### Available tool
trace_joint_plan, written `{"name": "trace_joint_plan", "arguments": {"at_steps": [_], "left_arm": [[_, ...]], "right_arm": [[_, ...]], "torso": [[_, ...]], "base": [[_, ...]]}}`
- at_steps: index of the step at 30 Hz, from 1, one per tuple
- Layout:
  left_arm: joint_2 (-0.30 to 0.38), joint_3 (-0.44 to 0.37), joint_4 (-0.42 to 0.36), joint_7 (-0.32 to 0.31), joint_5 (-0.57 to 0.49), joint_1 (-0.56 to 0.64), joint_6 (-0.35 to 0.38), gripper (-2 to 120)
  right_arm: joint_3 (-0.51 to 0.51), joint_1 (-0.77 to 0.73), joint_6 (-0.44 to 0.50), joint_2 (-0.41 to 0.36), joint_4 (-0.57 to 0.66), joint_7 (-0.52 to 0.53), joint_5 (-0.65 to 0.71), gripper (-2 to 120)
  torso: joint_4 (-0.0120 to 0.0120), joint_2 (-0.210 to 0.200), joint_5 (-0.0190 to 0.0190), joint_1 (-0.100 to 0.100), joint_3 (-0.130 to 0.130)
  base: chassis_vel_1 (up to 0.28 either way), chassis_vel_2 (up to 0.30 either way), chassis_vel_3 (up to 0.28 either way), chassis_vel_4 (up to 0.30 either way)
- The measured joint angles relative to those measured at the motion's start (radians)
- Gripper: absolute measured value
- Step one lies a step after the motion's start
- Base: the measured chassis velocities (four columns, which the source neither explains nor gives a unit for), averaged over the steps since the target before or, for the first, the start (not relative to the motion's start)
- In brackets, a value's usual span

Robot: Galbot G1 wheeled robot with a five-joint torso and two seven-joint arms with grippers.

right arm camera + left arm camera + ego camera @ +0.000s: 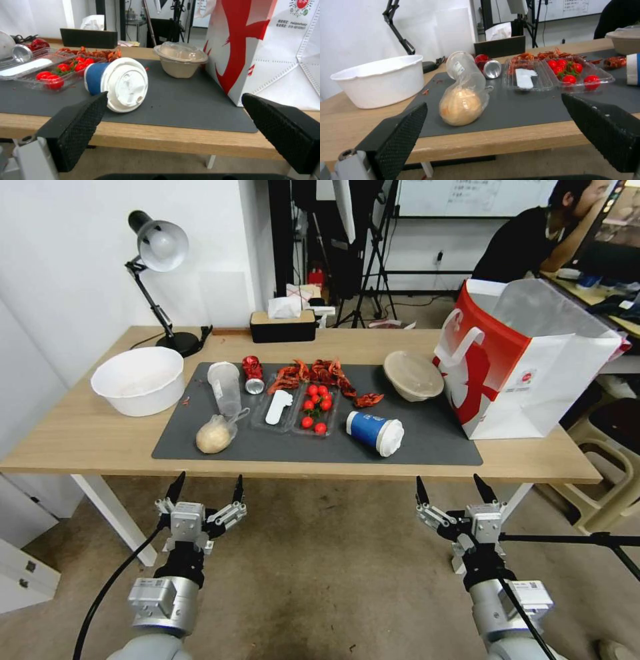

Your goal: Pick up the trash from the table and place it into the takeout bag.

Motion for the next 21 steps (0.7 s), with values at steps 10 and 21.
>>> {"name": "trace_joint_plan", "arguments": {"at_steps": [10,21], "left_arm": [[0.000,0.000,0.000,0.000,0.000,0.000,0.000,100],[0.000,0.000,0.000,0.000,0.000,0.000,0.000,100]], "right_arm": [[0.000,0.000,0.000,0.000,0.000,0.000,0.000,100],[0.000,0.000,0.000,0.000,0.000,0.000,0.000,100]], "torso": [[0.0000,0.000,0.0000,0.000,0.000],[0.0000,0.000,0.0000,0.000,0.000]], "base": [[0.000,0.000,0.000,0.000],[0.000,0.000,0.000,0.000]]}}
